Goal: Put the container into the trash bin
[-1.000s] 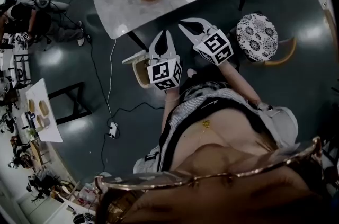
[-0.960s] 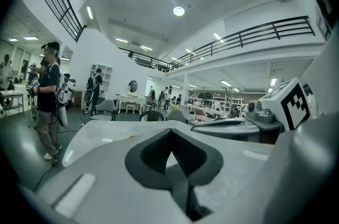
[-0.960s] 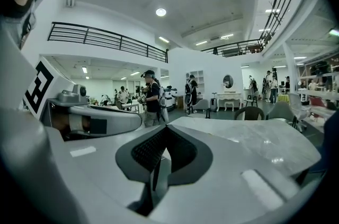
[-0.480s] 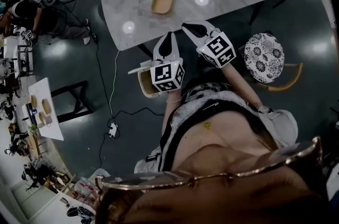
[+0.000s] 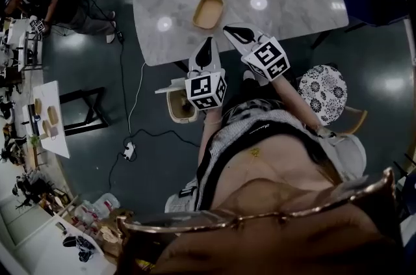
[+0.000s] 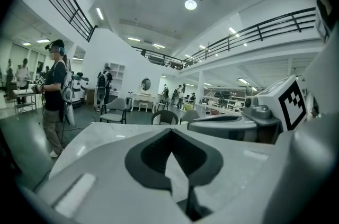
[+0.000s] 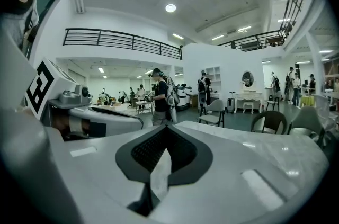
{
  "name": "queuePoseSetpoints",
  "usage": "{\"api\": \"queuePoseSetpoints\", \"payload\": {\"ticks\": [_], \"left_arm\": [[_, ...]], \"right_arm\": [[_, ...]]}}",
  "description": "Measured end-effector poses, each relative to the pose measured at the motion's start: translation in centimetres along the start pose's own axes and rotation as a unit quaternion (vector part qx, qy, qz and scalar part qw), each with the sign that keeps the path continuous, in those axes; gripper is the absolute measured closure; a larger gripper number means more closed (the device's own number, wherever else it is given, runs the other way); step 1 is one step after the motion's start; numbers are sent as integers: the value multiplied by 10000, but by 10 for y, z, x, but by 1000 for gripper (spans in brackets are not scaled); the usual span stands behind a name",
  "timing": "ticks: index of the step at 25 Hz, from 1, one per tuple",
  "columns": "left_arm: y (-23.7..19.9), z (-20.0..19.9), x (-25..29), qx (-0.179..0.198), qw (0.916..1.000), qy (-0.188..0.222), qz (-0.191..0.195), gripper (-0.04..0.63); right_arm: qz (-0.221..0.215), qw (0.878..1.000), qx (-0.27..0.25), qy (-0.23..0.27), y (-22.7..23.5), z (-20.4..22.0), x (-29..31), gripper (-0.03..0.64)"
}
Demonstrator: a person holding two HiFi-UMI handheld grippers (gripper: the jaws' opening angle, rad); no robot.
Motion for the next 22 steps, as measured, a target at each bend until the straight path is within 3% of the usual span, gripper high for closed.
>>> {"api": "queuePoseSetpoints", "payload": {"ticks": [8,14,22], "left_arm": [[-6,-1,23,-205,9992,81,-326,595],[-6,5,29,-376,9987,3,-351,595],[-25,-5,46,-285,9995,-122,-104,595]], "right_arm": [[-438,9990,-108,-30,27,-1,24,591],[-678,9977,-51,-39,34,-1,32,591],[-411,9991,63,-114,46,-3,46,591]]}}
Point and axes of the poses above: the fingertips, and each gripper's own axes: x forward along the fingers, y to its right, z out of its underside, the point moved 7 cm from there along -x, backward along the fingers
